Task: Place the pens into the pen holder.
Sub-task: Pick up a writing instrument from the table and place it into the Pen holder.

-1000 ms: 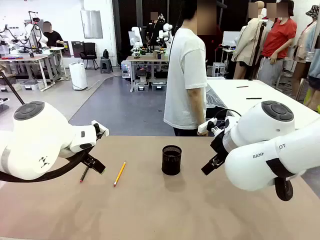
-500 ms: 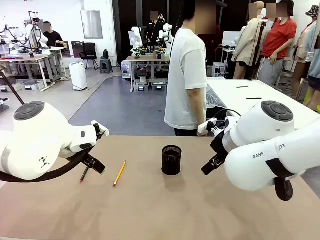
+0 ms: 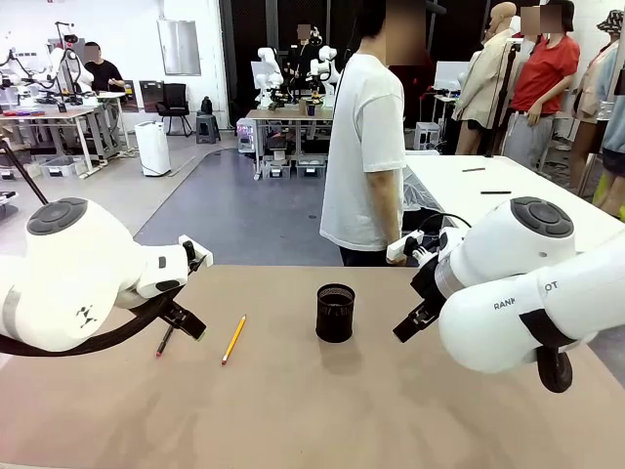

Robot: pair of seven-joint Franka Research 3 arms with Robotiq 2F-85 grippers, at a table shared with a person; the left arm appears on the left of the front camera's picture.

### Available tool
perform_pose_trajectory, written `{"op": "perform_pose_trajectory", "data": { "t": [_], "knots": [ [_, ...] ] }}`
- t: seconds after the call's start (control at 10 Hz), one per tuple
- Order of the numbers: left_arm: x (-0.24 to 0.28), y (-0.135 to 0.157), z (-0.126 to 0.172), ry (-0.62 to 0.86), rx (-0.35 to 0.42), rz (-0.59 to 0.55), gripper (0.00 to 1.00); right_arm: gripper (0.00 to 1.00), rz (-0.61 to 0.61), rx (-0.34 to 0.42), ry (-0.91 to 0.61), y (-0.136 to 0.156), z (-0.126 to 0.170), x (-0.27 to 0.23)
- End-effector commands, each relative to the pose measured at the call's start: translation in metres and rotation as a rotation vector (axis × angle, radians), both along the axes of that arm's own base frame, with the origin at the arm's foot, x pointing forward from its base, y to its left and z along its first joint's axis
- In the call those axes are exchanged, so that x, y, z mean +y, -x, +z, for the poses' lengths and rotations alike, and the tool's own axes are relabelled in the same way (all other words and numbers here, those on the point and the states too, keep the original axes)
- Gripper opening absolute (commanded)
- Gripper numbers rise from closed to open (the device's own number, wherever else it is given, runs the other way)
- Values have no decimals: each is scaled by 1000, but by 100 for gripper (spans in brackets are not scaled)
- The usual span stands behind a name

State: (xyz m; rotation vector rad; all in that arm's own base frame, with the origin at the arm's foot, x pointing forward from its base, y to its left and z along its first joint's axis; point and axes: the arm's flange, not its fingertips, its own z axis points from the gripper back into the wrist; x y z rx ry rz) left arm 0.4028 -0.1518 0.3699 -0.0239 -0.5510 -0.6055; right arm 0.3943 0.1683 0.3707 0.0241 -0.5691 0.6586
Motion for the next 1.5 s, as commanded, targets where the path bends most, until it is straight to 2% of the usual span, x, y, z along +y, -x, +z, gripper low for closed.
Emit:
{"op": "perform_pose_trajectory", "data": {
  "t": [0.0, 0.8, 0.9, 1.1, 1.4],
  "knots": [
    [0, 0, 0, 0, 0, 0, 100, 100, 0, 0, -1, 0, 0, 0],
    [0, 0, 0, 0, 0, 0, 100, 100, 0, 0, 0, 0, 0, 0],
    [0, 0, 0, 0, 0, 0, 100, 100, 46, 25, -38, 0, 2, 2],
    [-2, 0, 9, 35, 117, -92, 100, 100, 122, 53, -89, 3, 10, 7],
    [-7, -9, 34, 179, 222, -172, 100, 100, 176, 59, -159, 0, 34, 8]
  ]
}}
